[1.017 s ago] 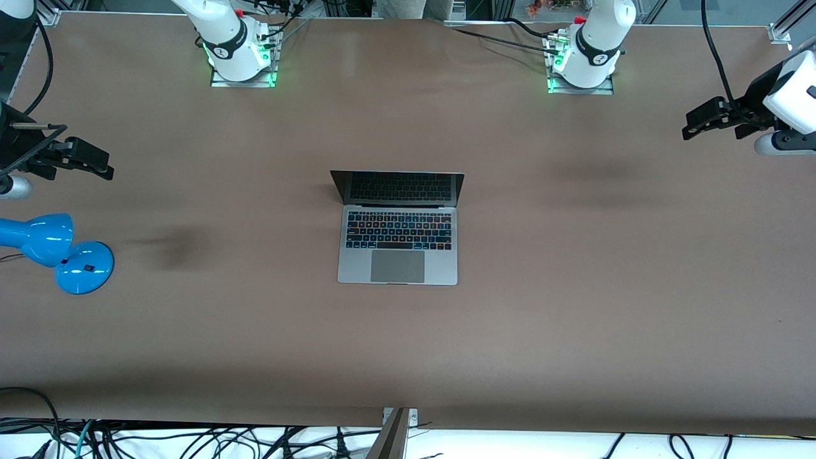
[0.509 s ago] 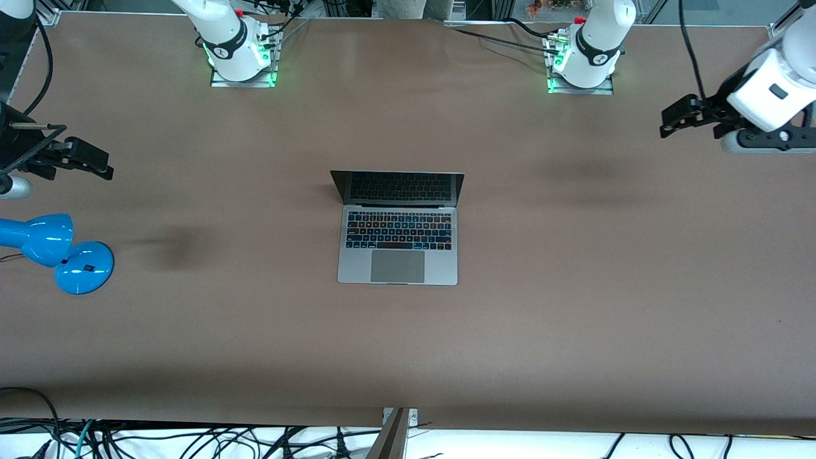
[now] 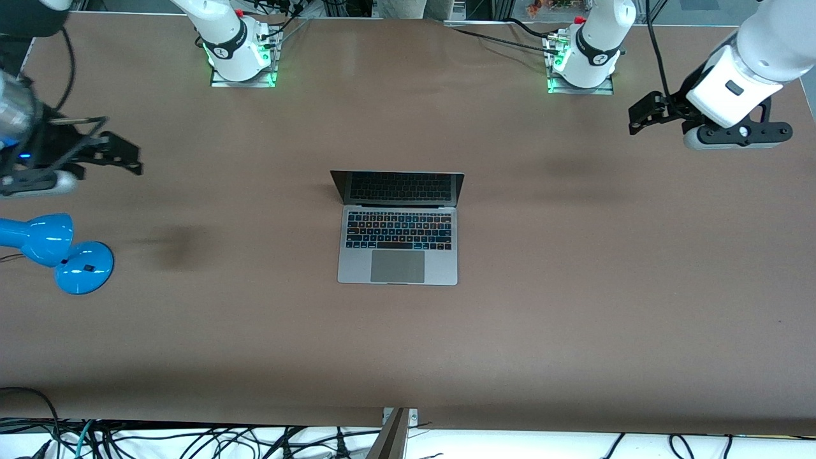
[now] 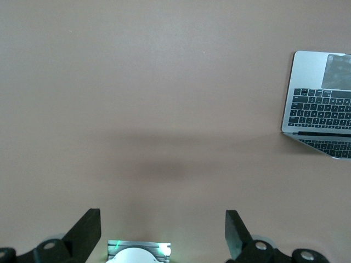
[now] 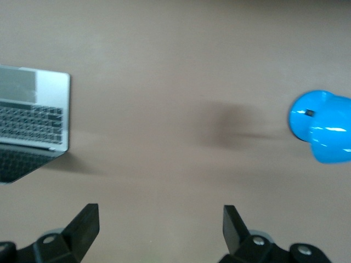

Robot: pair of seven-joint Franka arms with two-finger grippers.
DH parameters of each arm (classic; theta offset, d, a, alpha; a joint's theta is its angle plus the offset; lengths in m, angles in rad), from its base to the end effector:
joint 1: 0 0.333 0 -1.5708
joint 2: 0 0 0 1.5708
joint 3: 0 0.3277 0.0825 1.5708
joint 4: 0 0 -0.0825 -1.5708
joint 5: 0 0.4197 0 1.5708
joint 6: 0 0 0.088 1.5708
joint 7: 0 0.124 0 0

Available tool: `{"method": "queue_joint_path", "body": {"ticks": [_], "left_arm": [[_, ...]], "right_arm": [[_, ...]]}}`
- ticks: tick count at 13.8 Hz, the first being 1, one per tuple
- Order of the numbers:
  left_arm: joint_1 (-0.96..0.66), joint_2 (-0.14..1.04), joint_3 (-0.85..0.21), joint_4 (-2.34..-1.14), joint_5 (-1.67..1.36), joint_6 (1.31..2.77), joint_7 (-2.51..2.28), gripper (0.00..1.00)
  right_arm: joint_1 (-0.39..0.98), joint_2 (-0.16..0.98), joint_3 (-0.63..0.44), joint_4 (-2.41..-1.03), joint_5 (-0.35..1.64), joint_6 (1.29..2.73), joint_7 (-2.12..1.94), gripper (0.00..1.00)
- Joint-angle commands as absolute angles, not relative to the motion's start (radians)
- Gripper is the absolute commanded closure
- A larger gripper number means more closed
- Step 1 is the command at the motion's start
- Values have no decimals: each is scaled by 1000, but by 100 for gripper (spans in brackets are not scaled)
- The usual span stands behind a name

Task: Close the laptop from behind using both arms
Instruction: 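Move both grippers toward the laptop screen from behind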

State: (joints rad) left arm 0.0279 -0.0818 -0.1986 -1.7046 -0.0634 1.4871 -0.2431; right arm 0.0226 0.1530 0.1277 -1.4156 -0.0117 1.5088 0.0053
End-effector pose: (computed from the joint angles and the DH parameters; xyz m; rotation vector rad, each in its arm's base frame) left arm 0.5397 -0.1053 0.5914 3.1132 0.1140 -0.2248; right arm 0.6251 0.0870 0.5994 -3.1289 -0.2252 0.0926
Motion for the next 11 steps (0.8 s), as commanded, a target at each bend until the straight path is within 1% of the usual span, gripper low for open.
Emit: {"method": "queue_joint_path", "body": {"ticks": [1,6,11], "left_arm": [[31,-71,-242,-1692,-90,1488,-304,0],[31,-54,-333,-1695,-112,1517,-397,0],[31,-6,-455,-1697,-114,1574,-532,0]], "right_arm": [[83,152,127,-1419,23,1500,67,0],[185,169,136,-1420,43,1505,222,0],[241,210,228,-1420,40,1519,480,0]]}}
